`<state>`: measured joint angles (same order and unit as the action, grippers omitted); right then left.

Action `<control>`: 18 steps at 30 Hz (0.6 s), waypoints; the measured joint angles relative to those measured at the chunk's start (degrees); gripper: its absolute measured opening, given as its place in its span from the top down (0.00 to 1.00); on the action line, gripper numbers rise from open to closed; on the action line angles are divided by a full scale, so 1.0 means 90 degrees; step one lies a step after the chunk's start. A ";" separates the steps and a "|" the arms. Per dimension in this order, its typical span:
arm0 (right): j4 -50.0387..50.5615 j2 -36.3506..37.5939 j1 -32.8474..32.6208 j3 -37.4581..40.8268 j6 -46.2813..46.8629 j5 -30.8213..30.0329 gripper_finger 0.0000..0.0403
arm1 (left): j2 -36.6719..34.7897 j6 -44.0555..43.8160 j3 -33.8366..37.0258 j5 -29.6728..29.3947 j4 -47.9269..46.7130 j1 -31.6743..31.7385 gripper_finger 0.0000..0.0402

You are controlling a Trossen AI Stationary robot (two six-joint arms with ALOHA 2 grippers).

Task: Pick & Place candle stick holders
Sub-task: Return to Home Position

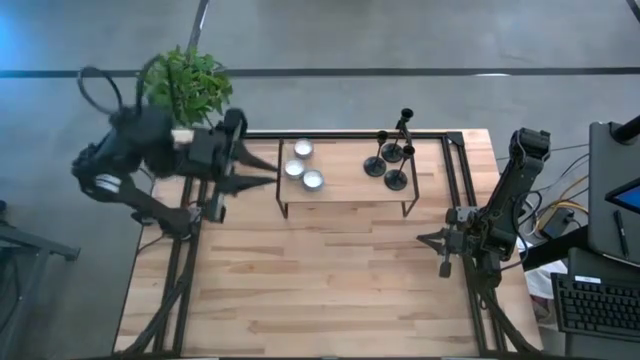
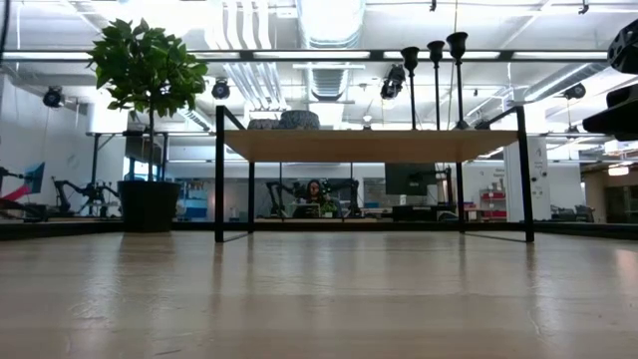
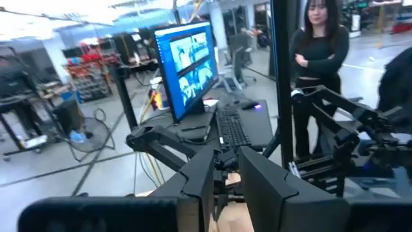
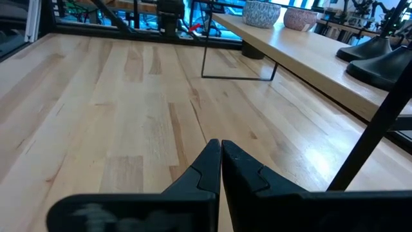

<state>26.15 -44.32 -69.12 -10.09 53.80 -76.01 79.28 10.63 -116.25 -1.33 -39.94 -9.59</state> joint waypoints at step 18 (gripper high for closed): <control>-0.0001 -0.0002 0.0001 0.0000 0.0000 0.0000 0.98 | -0.3860 -0.0184 0.7933 -0.1006 0.5721 -0.0655 0.80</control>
<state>26.14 -44.34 -69.11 -10.09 53.80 -76.01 44.55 8.97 -44.85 -10.38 11.55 -15.49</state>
